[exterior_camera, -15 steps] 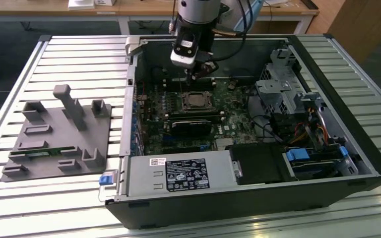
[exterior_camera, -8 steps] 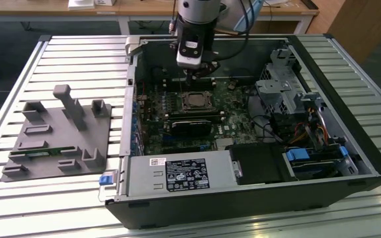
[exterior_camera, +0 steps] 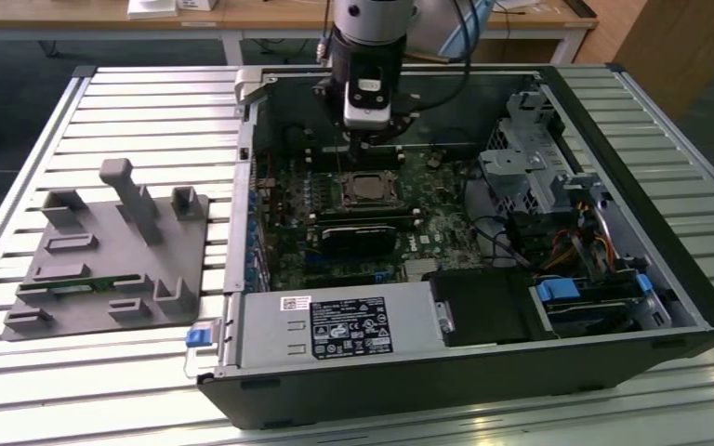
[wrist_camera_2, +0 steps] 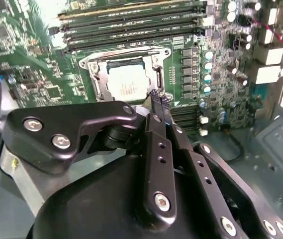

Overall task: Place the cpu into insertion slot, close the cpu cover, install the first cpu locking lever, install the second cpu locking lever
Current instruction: 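Install the first cpu locking lever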

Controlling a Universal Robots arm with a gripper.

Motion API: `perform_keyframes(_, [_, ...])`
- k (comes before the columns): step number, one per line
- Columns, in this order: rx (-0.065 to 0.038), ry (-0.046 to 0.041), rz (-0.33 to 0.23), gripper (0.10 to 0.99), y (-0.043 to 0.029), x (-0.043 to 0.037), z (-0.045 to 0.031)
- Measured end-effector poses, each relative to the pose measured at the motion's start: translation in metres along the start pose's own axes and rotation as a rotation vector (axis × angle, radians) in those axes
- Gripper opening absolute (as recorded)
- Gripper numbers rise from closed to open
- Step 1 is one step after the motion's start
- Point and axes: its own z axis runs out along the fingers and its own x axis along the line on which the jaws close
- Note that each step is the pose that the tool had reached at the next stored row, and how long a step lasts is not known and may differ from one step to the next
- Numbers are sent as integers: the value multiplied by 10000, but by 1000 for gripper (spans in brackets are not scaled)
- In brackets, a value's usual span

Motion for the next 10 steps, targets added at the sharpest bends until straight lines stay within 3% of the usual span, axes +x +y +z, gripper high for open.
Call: perform_keyframes(10, [60, 28, -1664, 106, 0, 0, 8])
